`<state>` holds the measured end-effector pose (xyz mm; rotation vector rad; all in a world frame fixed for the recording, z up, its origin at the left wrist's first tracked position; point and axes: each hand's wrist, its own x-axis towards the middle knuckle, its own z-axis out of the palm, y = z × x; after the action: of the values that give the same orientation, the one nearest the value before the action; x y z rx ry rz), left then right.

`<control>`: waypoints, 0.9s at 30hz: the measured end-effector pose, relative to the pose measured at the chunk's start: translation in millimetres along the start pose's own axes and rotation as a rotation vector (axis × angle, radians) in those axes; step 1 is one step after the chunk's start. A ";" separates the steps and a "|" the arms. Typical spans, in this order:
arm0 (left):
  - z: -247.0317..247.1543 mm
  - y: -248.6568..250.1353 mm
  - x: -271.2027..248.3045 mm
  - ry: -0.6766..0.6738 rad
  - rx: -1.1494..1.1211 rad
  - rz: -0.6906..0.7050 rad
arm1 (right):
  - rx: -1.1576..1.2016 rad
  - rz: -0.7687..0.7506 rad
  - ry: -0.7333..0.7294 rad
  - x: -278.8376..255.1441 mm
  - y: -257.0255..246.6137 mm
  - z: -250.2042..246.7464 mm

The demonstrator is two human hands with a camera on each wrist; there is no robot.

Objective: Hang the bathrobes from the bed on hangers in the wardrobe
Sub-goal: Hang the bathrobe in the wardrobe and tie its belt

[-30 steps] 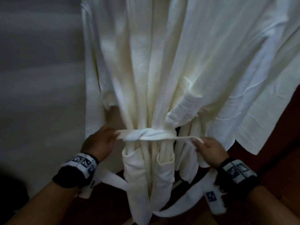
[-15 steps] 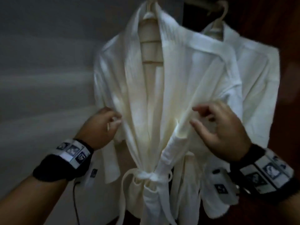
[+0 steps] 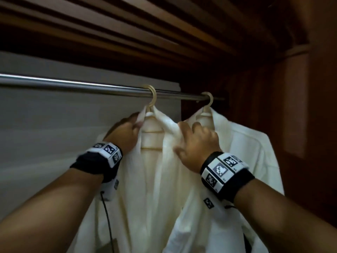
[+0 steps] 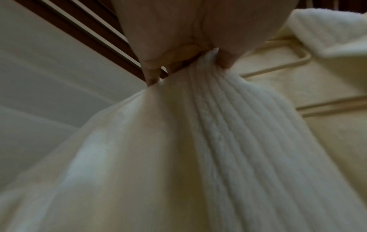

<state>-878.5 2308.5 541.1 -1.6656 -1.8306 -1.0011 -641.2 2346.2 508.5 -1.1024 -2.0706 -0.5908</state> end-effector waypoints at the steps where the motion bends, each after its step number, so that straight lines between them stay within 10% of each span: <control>1: 6.8 5.5 9.6 -0.030 0.015 -0.001 | 0.003 0.024 -0.022 4.3 11.2 6.2; 11: 71.0 63.3 50.5 -0.056 0.032 -0.036 | 0.007 0.132 -0.061 31.3 93.8 49.8; 27: 78.7 72.3 25.8 0.088 0.038 -0.087 | 0.073 0.259 -0.110 -6.3 93.8 29.2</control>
<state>-801.4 2385.4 526.0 -1.5068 -1.8661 -1.0526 -570.4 2412.4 490.9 -1.3591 -1.9808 -0.3317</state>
